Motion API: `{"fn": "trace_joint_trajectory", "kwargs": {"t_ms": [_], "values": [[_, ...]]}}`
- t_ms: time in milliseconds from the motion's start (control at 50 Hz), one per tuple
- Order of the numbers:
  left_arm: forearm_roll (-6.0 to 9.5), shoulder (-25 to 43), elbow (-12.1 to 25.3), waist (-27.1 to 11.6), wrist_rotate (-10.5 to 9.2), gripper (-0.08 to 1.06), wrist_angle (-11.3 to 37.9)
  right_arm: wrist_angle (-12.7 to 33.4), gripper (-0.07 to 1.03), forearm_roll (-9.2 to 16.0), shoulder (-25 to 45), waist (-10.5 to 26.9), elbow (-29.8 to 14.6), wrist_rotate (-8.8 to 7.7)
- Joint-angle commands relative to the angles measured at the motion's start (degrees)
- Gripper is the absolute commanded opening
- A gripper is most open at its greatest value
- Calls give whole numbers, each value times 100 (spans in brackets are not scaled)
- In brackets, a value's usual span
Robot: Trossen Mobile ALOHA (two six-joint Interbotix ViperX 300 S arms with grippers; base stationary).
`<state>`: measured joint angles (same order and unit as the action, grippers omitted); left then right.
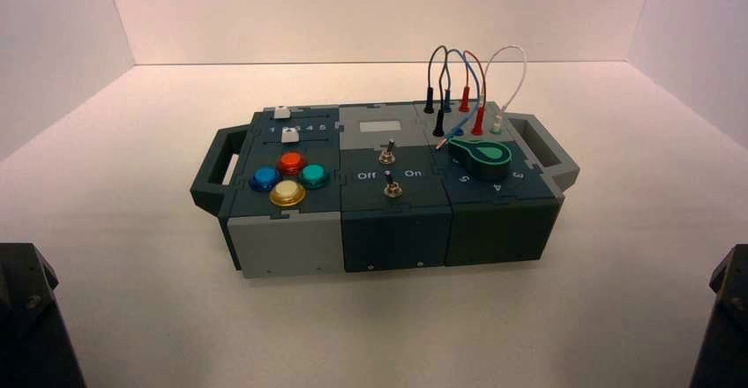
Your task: Turn the knob to position 4.
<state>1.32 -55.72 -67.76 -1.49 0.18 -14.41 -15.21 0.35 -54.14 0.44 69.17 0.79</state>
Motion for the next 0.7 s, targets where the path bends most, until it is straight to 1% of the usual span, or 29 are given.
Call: {"fn": "trace_joint_trajectory", "kwargs": {"t_ms": [20,260,360,380,400,480,560,640,660,700], "values": [[0,9,88,-9,9,-3,-18,-26,-1,9,26,18,-158,0],[0,-9,88,-9,9,-3,26,35,-1,9,35,44,-158,0],[0,-9,97,-9,9,-3,176,246,-1,9,88,114,-193,0],[9,0,105,-35,18,-3,308,387,-1,0,123,158,-229,0],[9,9,114,-44,9,-3,343,422,-1,0,141,176,-237,9],[9,53,185,-185,9,-3,650,721,-1,0,264,360,-334,0],[9,114,255,-422,18,-3,1002,949,-1,0,396,536,-404,0],[9,272,352,-729,18,-3,1389,1283,-1,0,615,747,-492,-9],[9,299,360,-773,18,-3,1424,1318,-1,0,642,765,-501,-9],[0,422,439,-993,18,-3,1635,1485,-1,0,765,861,-563,-18]]}}
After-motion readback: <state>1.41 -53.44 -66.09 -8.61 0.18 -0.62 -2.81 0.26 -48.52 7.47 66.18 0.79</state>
